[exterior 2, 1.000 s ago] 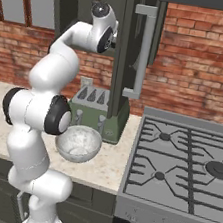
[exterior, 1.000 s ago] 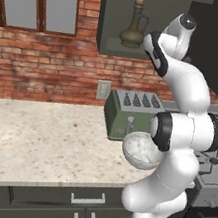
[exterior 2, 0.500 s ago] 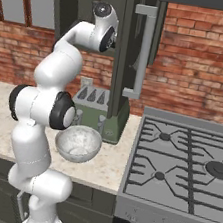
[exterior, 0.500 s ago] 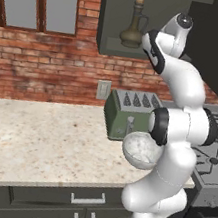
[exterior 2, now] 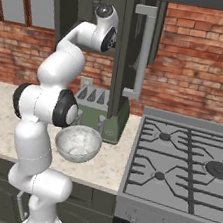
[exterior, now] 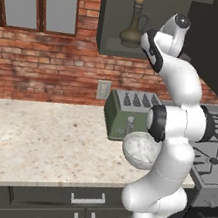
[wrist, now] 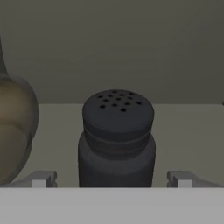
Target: Retrieve the bottle and the shaker from the cabinet and place them next to the mixing bowl on the counter. Then add garlic from the fridge to the mixing bowl.
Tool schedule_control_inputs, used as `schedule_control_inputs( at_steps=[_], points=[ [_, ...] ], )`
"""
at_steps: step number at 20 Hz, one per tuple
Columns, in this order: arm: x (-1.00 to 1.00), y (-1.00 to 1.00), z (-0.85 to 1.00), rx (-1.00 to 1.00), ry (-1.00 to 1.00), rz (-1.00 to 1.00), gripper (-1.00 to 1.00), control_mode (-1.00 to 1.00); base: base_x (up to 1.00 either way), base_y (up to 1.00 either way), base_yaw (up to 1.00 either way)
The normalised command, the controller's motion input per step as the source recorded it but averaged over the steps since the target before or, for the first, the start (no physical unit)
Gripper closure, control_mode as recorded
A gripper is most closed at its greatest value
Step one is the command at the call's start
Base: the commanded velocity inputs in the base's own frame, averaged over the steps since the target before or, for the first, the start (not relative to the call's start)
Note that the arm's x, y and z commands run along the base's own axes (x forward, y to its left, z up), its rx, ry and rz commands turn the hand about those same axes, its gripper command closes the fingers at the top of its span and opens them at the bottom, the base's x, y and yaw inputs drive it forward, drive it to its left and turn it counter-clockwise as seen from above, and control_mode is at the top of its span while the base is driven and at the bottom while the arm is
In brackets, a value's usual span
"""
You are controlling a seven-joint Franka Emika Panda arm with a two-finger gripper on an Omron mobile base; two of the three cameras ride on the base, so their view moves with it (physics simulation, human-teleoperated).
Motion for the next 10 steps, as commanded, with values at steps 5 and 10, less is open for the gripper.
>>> schedule_control_inputs(
  at_steps=[5,10],
  points=[
    [0.00,0.02,0.00,0.00,0.00,0.00,1.00,-1.00,0.00,0.00,0.00],
    [0.00,0.00,0.00,0.00,0.00,0.00,1.00,-1.00,0.00,0.00,0.00]
  ],
)
